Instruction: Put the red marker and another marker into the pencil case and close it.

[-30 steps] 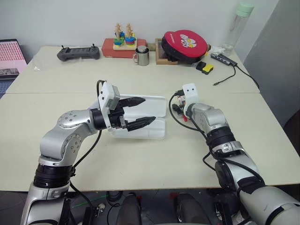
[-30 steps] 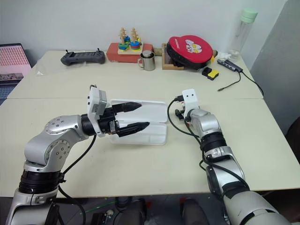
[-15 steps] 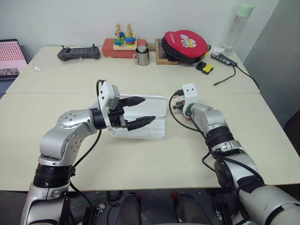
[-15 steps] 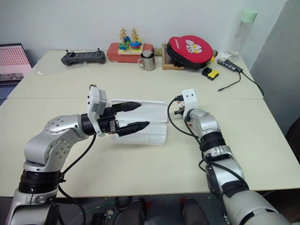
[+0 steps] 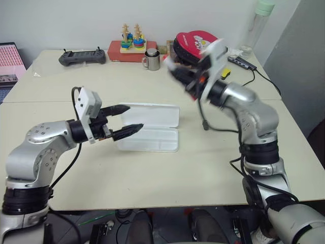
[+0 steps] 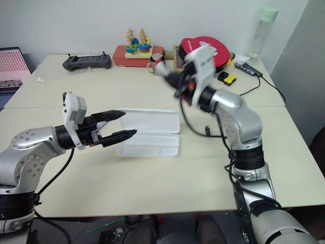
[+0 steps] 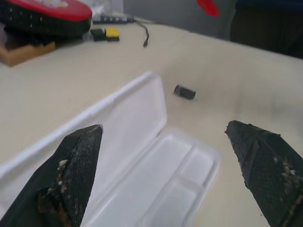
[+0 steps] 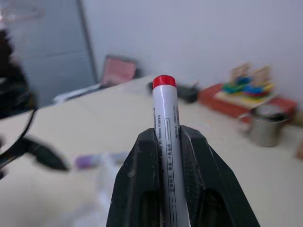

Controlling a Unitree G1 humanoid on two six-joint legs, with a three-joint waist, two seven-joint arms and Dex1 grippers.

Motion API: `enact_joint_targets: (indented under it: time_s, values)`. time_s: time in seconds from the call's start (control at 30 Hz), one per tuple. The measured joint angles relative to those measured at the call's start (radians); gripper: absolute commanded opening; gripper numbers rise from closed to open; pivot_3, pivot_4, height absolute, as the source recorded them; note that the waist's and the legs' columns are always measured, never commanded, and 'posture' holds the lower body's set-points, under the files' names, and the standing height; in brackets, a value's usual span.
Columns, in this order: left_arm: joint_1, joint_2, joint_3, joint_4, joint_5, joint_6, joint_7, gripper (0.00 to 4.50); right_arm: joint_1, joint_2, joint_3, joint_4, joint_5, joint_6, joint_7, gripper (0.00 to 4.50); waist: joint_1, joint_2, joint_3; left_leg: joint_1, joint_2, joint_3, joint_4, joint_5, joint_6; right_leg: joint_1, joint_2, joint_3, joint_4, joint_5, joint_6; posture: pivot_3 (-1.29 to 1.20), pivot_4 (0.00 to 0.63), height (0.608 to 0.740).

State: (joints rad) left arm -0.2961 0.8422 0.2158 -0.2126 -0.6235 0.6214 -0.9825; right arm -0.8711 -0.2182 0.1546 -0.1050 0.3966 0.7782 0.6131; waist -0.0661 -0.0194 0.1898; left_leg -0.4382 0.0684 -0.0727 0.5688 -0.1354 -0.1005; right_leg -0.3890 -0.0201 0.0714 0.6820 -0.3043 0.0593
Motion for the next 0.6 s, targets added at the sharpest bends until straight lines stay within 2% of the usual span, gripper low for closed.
enact_joint_targets:
  time_s: [0.13,0.27,0.6]
  values:
    - [0.083,0.057,0.014,0.022,0.042,-0.021,-0.021,4.50,-0.002,0.005,0.177,0.001,-0.038,0.070,0.027,0.29,0.003,-0.001,0.000,0.000,0.000,0.000,0.001,0.000,0.000,0.000,0.000,0.000,0.000,-0.002,0.004,0.00,0.150,0.740]
    - [0.194,0.101,0.052,0.024,0.083,-0.040,-0.036,4.50,-0.008,0.005,0.337,0.117,-0.162,-0.001,0.041,0.29,0.012,-0.001,0.000,-0.001,0.000,0.001,0.002,0.000,0.000,-0.001,0.000,0.000,-0.001,-0.004,0.000,0.00,0.150,0.740]
    - [0.215,0.085,0.078,-0.058,0.060,-0.017,0.005,4.50,-0.102,0.121,0.353,0.437,-0.261,-0.192,0.124,0.29,0.014,-0.002,0.000,0.000,0.001,0.001,0.002,0.000,0.000,0.000,0.000,0.000,0.000,-0.001,0.004,0.00,0.150,0.740]
